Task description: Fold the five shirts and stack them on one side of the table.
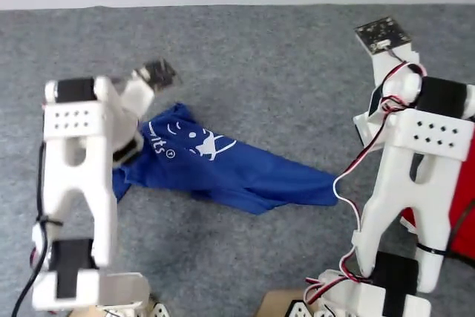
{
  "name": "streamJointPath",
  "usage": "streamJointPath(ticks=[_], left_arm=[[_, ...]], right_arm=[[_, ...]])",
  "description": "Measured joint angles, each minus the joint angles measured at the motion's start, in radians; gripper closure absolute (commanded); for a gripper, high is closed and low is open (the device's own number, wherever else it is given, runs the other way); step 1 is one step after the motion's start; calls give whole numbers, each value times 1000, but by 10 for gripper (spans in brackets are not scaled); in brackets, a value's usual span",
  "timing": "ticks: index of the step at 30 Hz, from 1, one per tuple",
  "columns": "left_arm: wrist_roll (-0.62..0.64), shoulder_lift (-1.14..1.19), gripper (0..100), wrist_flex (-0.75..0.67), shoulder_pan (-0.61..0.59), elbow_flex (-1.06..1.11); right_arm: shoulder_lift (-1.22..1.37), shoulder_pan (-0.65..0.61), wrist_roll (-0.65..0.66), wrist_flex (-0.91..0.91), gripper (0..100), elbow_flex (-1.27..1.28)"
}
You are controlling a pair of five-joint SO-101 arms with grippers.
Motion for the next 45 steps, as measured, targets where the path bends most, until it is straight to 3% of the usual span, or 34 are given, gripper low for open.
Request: streamJointPath(ticks=[7,16,24,28,30,39,45], left_arm=[[-37,-41,846,-187,0,259],[-81,269,827,-397,0,218],[-81,555,835,-293,-14,-75],[-81,603,938,-249,-14,-140],[-87,606,996,-241,-14,-147],[-124,589,996,-206,-14,-153],[-89,393,996,-160,-15,-204]], right_arm=[[0,0,-9,0,801,0],[0,0,-9,0,801,0],[0,0,-9,0,801,0],[0,0,-9,0,801,0],[0,0,-9,0,801,0],[0,0,-9,0,801,0],[0,-9,-18,0,798,2]])
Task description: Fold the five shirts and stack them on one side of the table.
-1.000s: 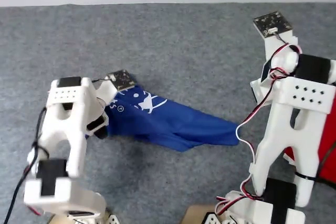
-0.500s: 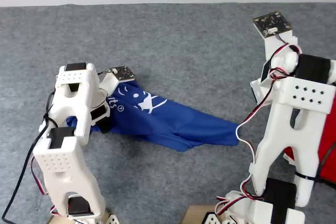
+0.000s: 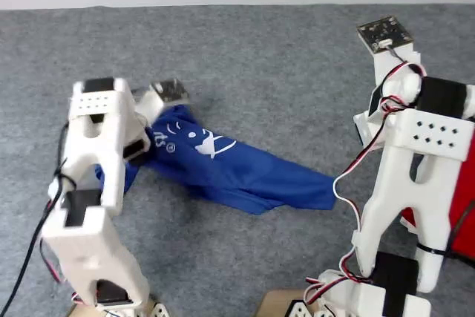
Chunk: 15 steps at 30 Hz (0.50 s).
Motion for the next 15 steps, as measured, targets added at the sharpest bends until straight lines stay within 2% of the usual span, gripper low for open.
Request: streamJointPath(ticks=[5,11,15], left_arm=[[100,-146,996,20,0,-5],[212,-161,996,26,-31,-5],[241,-161,995,8,-74,-5]], right_arm=[[0,-110,-58,0,797,124],[0,-276,-58,-46,715,330],[0,-361,-58,-104,711,436]])
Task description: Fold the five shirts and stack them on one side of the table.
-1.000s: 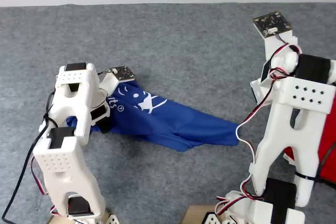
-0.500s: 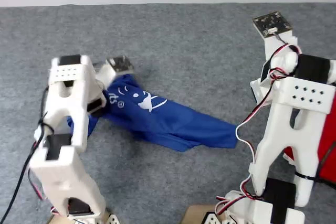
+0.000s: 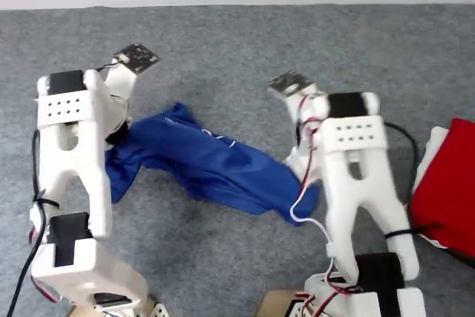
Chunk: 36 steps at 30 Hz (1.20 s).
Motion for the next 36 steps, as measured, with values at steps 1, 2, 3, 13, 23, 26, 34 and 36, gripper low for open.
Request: streamJointPath(ticks=[1,2,3,13,23,26,34,36], left_arm=[[3,0,995,-3,-6,0],[6,0,995,-3,-14,0],[6,5,995,-3,-17,0],[9,84,995,-3,-34,0],[9,91,995,-5,-34,0],[9,91,995,-5,-34,0],[9,91,995,-5,-34,0],[9,91,995,-3,-34,0]], right_arm=[[0,-23,0,-15,712,31],[0,-43,0,-34,718,61],[0,-60,9,-52,723,97],[0,-212,25,-230,728,348],[25,-216,26,-399,730,456],[118,-218,29,-446,784,456],[250,-204,26,-470,986,345],[261,-206,26,-476,987,341]])
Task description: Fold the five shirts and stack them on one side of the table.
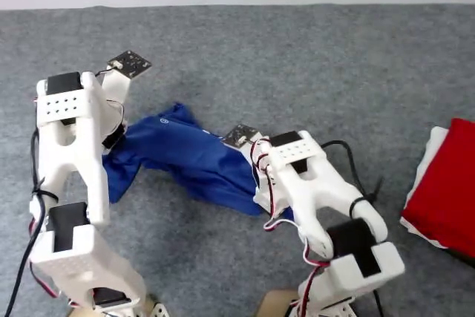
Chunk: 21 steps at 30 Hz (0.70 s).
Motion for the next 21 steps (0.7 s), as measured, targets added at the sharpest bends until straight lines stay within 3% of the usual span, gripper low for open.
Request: streamJointPath(ticks=[7,14,21], left_arm=[[0,-28,995,78,0,-40],[6,-262,995,129,21,-51],[267,-534,995,132,110,-51]], right_arm=[[-109,32,5,86,988,15],[-370,155,71,270,988,-117],[-597,224,153,325,988,-394]])
